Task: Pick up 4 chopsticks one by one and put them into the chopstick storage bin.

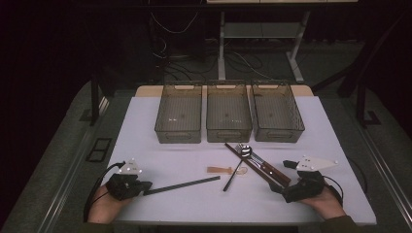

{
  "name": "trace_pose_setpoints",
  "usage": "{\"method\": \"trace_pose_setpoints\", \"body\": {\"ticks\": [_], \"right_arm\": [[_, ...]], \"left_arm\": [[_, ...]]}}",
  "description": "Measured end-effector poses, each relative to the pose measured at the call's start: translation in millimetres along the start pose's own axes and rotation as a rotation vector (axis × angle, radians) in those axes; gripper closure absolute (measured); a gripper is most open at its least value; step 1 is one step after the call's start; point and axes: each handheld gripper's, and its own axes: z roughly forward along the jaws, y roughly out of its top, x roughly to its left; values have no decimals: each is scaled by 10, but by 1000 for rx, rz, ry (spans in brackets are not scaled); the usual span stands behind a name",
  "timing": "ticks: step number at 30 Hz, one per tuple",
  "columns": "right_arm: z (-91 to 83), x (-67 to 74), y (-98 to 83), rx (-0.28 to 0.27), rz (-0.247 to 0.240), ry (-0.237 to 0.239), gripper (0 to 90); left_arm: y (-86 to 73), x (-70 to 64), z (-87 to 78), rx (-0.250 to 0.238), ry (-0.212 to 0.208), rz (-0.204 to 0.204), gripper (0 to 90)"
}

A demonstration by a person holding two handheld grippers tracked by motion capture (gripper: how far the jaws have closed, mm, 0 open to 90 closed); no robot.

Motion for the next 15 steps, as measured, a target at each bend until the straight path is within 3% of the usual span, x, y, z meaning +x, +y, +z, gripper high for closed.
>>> {"method": "trace_pose_setpoints", "body": {"ticks": [7, 15], "right_arm": [[98, 9, -21, 41, -5, 3, 9], [98, 5, -21, 38, -3, 1, 9]], "left_arm": [[-27, -51, -12, -1, -18, 3, 892], [-72, -132, -27, -4, -54, 4, 892]]}}
